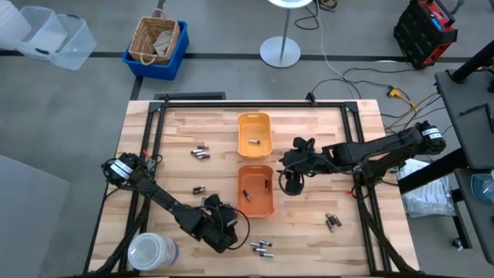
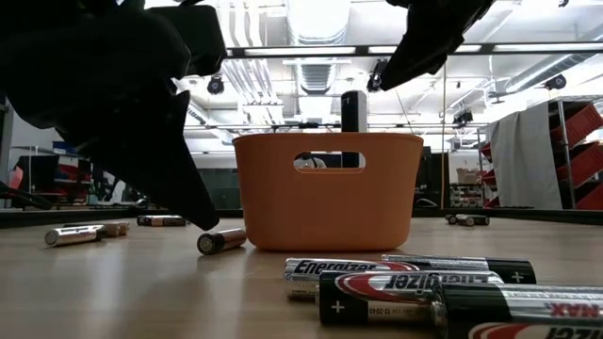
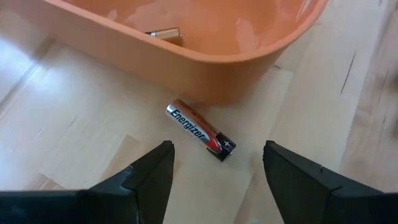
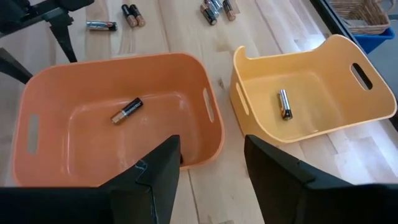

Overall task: Sort batteries
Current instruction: Put the silver battery into the yellow bin

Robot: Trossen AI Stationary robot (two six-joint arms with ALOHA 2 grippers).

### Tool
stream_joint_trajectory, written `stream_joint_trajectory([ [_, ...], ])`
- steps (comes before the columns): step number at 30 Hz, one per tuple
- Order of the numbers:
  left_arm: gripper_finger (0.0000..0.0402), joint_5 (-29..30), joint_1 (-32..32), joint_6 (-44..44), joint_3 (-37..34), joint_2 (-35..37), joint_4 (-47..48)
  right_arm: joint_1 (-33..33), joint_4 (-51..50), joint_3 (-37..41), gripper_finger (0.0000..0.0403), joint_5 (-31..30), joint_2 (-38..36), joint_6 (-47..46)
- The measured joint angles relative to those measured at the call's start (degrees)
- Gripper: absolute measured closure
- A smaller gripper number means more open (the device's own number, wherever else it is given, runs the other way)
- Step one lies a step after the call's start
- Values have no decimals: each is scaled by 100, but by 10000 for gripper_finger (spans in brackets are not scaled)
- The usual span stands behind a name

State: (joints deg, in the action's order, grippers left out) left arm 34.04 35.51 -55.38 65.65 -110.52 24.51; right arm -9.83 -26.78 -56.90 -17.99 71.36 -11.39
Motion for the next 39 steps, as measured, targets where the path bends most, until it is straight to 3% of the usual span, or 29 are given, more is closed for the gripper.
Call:
stream_joint_trajectory([
  [6,177,-4,121,371,80,292,96,-451,16,0,244,533,2,-173],
  [18,177,-262,288,2151,990,588,550,-2189,579,2,251,611,730,-779],
  [27,177,-172,313,3134,1878,601,850,-2676,1407,4,265,576,1806,-1399],
  [33,177,28,315,3269,1987,599,859,-2877,1639,2,257,567,2305,-1964],
  [39,177,292,317,3222,1904,592,863,-3010,2001,2,230,101,2694,-2122],
])
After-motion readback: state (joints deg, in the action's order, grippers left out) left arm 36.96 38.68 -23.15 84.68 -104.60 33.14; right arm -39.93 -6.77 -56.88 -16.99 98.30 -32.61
